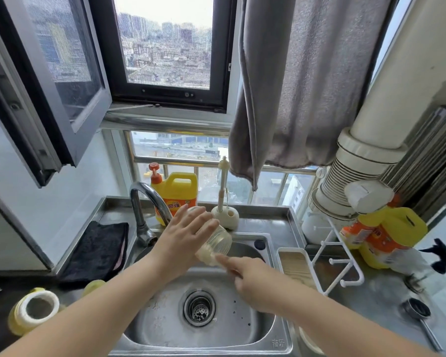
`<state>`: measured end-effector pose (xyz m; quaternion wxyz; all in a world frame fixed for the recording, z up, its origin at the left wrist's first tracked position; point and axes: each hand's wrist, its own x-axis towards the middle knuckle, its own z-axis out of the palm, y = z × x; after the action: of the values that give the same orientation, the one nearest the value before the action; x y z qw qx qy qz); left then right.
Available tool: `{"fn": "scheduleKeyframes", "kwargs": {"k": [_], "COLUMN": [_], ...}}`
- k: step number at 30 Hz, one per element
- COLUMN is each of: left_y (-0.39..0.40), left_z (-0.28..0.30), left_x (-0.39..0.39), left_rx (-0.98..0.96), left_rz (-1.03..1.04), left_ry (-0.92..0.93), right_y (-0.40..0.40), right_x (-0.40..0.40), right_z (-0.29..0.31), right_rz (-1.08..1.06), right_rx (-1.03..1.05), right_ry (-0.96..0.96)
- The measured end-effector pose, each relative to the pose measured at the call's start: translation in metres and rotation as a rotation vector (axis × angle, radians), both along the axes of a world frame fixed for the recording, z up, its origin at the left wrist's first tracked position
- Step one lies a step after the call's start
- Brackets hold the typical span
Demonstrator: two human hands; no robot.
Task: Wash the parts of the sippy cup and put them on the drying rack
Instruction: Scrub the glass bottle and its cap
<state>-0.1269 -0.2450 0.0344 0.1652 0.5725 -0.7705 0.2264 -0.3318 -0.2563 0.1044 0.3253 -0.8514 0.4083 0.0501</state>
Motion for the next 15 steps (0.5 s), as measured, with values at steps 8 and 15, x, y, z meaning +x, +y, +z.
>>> {"fn": "scheduleKeyframes", "kwargs": {"k": [8,15], "left_y": [-0.002,-0.010], "left_z": [0.004,0.012], "left_x": [0.002,0.002], "left_rx": [-0.047,0.014], "left_rz": [-0.068,0.021], "left_ry": [-0.046,0.001], "right_y": [-0.003,-0.001], "right_x": [-0.015,-0.007], "right_z": [0.008,0.012], "right_rz": [-0.139,0.158], "right_rx": [0.423,-0.848], "right_ry": [-0.192,0.341]}}
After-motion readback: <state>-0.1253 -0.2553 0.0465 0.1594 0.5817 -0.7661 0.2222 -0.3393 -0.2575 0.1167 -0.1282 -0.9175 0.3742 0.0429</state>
